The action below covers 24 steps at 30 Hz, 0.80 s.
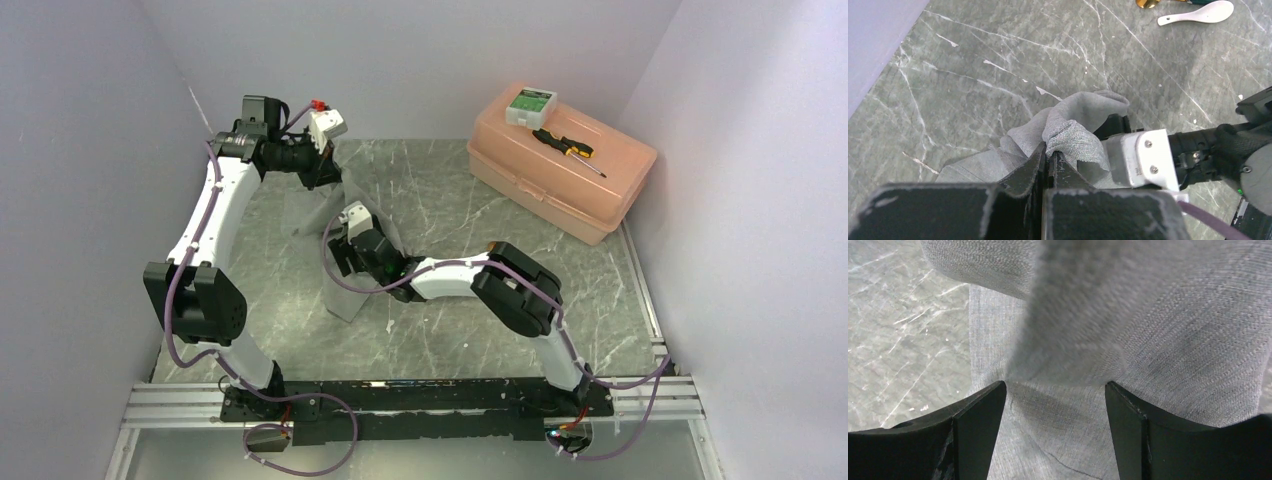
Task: Fold the napkin into a case and place the utensils inside
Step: Pick up the crumpled napkin from the center of the board.
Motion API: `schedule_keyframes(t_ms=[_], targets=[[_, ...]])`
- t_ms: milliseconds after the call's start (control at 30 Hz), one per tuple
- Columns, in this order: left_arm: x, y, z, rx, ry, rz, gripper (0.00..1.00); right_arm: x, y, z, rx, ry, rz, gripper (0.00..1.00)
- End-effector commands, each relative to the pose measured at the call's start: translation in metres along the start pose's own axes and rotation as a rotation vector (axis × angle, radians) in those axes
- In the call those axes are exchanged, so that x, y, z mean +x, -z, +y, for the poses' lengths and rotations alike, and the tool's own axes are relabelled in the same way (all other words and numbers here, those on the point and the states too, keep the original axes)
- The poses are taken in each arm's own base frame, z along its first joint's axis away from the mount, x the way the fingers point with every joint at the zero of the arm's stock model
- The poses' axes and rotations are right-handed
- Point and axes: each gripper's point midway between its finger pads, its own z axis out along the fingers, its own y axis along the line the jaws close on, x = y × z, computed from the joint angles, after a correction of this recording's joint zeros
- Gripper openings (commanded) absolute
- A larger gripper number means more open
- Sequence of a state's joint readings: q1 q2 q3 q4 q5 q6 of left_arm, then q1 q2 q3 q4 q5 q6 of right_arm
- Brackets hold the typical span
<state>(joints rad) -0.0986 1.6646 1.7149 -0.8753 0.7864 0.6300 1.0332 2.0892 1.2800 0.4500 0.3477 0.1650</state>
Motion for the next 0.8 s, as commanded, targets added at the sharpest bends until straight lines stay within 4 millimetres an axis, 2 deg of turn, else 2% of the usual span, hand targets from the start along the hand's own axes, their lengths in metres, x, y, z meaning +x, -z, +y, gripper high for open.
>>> schedule_keyframes(t_ms=[0, 67, 167, 200, 233, 267, 400, 567, 633, 667, 733, 767], targets=[[-0.018, 0.012, 0.005, -0.051, -0.007, -0.042, 0.03, -0.03, -0.013, 0.026, -0.088, -0.031, -0.077, 0.76], [-0.018, 0.012, 0.01, -0.069, -0.004, -0.038, 0.03, -0.024, -0.018, 0.028, -0.087, -0.037, -0.06, 0.77], [-0.016, 0.013, 0.018, -0.107, 0.011, -0.03, 0.03, -0.026, -0.012, 0.033, -0.122, -0.056, -0.074, 0.8], [-0.015, 0.013, 0.02, -0.118, 0.017, -0.03, 0.03, -0.029, -0.009, 0.035, -0.132, -0.065, -0.083, 0.92], [-0.015, 0.013, 0.022, -0.126, 0.024, -0.028, 0.03, -0.031, -0.006, 0.035, -0.132, -0.069, -0.091, 0.98], [-0.015, 0.013, 0.024, -0.136, 0.03, -0.028, 0.03, -0.034, -0.003, 0.036, -0.13, -0.072, -0.102, 1.0], [-0.019, 0.015, 0.03, -0.171, 0.044, -0.032, 0.03, -0.04, -0.003, 0.039, -0.1, -0.064, -0.121, 1.0], [-0.02, 0.019, 0.03, -0.187, 0.051, -0.03, 0.03, -0.017, -0.03, 0.025, 0.04, -0.034, -0.055, 0.92], [-0.02, 0.02, 0.032, -0.198, 0.049, -0.026, 0.03, -0.012, -0.034, 0.02, 0.072, -0.03, -0.044, 0.8], [-0.019, 0.021, 0.033, -0.206, 0.048, -0.023, 0.03, -0.014, -0.033, 0.015, 0.093, -0.021, -0.046, 0.65], [-0.021, 0.025, 0.038, -0.228, 0.045, -0.026, 0.03, -0.026, -0.027, 0.0, 0.138, -0.019, -0.07, 0.2], [-0.023, 0.028, 0.04, -0.24, 0.049, -0.032, 0.03, -0.029, -0.023, -0.011, 0.15, -0.021, -0.078, 0.07]])
